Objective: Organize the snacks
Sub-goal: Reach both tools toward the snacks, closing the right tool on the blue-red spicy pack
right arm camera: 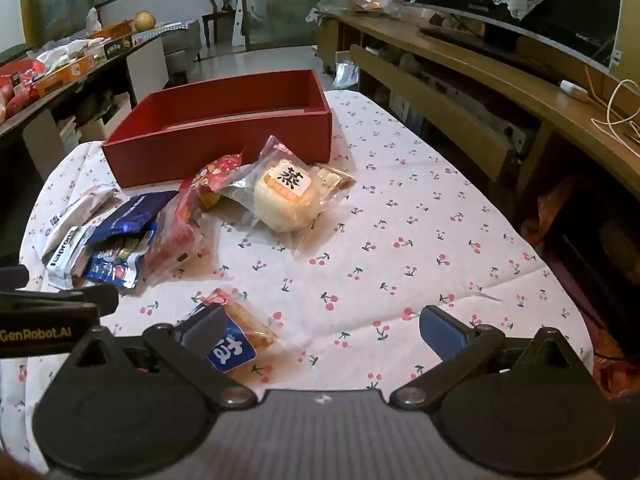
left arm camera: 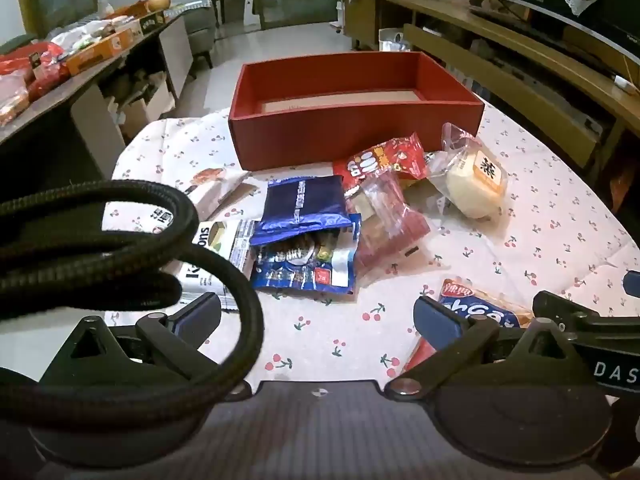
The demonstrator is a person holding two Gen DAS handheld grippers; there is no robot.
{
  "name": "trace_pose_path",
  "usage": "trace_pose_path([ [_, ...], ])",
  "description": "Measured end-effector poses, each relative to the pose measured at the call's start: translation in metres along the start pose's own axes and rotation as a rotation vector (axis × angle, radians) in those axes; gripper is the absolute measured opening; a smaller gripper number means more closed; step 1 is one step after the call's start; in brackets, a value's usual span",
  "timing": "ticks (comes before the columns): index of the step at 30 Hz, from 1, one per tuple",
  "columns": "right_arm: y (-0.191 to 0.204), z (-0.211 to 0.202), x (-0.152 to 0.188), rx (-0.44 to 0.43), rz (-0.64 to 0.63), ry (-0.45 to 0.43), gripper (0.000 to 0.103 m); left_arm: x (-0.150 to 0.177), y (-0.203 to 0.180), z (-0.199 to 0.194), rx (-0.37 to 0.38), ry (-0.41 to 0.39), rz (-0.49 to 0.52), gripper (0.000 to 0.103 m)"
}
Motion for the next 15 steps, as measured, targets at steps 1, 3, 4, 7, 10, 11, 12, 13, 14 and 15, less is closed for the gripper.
trace_pose_path([
  [1, 0.000, 0.000, 0.000, -0.002, 0.002, 0.002, 0.103, 0.000, 0.000, 0.002, 0.007, 0.010, -0.001, 0.103],
  [3, 0.001, 0.000, 0.000, -0.007, 0.004, 0.007, 0.103, 0.001, 0.003, 0.007, 0.018, 0.027, -0.004, 0.103],
  [4, 0.002, 0.000, 0.000, -0.010, 0.005, 0.009, 0.103, 0.002, 0.002, 0.004, -0.003, 0.025, -0.007, 0.103],
  [7, 0.005, 0.005, 0.006, -0.014, 0.003, 0.022, 0.103, 0.001, 0.007, 0.009, -0.007, 0.041, -0.020, 0.103],
  [10, 0.007, 0.009, 0.007, -0.023, 0.008, 0.045, 0.103, 0.008, 0.006, 0.006, -0.020, 0.044, -0.029, 0.103],
  [11, 0.008, 0.009, 0.008, -0.024, 0.005, 0.050, 0.103, 0.009, 0.006, 0.006, -0.019, 0.049, -0.033, 0.103],
  [12, 0.009, 0.009, 0.008, -0.023, -0.002, 0.054, 0.103, 0.010, 0.007, 0.006, -0.018, 0.052, -0.035, 0.103],
  [13, 0.011, 0.010, 0.008, -0.021, -0.009, 0.059, 0.103, 0.010, 0.007, 0.007, -0.021, 0.053, -0.034, 0.103],
  [14, 0.012, 0.010, 0.009, -0.022, -0.010, 0.061, 0.103, 0.010, 0.008, 0.008, -0.023, 0.055, -0.033, 0.103],
  [15, 0.012, 0.010, 0.009, -0.024, -0.011, 0.062, 0.103, 0.010, 0.009, 0.008, -0.025, 0.056, -0.033, 0.103],
])
Point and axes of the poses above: each gripper's, at about its wrist camera, not at the fingertips, and z roughly the way its jaws point, y to its left, x to its underside, the point moved 8 cm from there along z, roughly the way its jaws point, and after that the axes turned 3 degrees about -x, right-handed, at the moved point
